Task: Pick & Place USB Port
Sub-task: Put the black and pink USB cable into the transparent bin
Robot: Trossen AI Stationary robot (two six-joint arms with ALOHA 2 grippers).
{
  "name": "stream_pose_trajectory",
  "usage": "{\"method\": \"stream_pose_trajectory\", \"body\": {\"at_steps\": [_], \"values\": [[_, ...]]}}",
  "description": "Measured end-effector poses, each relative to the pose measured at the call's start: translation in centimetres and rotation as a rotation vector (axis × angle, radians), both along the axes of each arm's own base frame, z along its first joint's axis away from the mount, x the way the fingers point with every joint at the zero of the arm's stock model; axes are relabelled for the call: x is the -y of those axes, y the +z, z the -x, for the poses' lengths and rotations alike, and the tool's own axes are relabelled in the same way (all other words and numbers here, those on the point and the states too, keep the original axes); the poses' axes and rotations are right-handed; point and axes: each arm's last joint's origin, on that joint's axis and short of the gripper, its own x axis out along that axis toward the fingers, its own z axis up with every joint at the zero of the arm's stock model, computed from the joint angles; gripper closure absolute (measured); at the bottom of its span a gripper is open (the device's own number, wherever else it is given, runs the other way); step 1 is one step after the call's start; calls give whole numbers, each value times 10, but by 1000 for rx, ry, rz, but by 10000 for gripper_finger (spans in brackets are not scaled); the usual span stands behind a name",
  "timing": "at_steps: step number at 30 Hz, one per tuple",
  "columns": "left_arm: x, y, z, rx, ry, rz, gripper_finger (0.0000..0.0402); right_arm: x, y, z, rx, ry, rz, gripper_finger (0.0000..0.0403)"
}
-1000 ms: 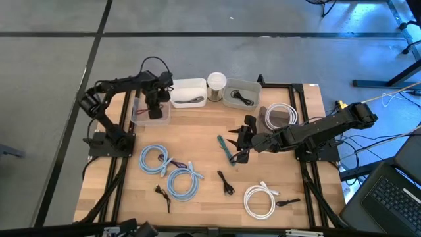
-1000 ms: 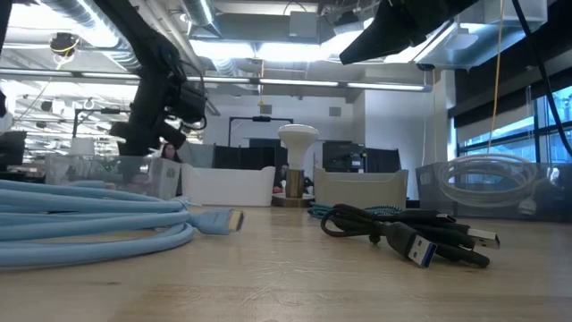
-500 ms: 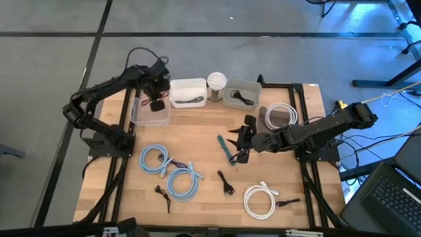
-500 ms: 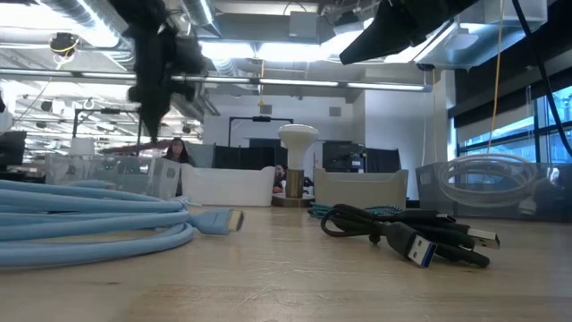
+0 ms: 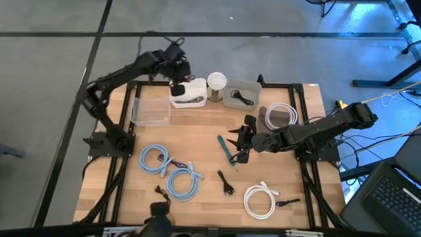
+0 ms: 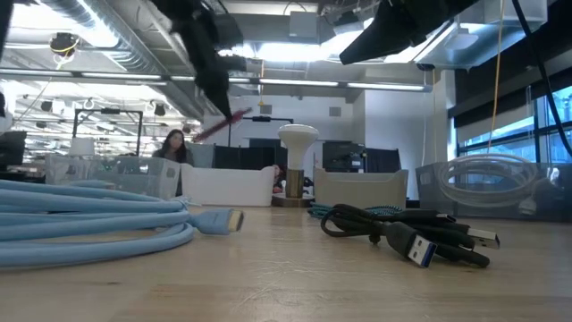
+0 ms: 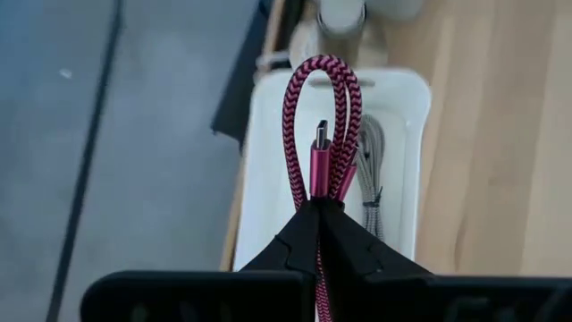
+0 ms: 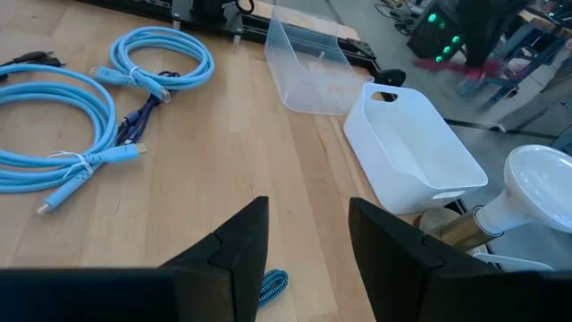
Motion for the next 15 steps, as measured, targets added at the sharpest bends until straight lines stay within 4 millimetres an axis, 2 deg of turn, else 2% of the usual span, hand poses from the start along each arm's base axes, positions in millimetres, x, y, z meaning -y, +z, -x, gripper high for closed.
{"method": "stream_pose_trajectory", "body": {"at_steps": [3,9,15], "values": [[-13,-24,-14,-58,-6,43,400,0,0,0,0,0,0,244],[-28,-64,-29,-147,-18,106,400,0,0,0,0,0,0,244],[-37,-92,-38,-191,-27,140,400,0,0,0,1,0,0,244]]}}
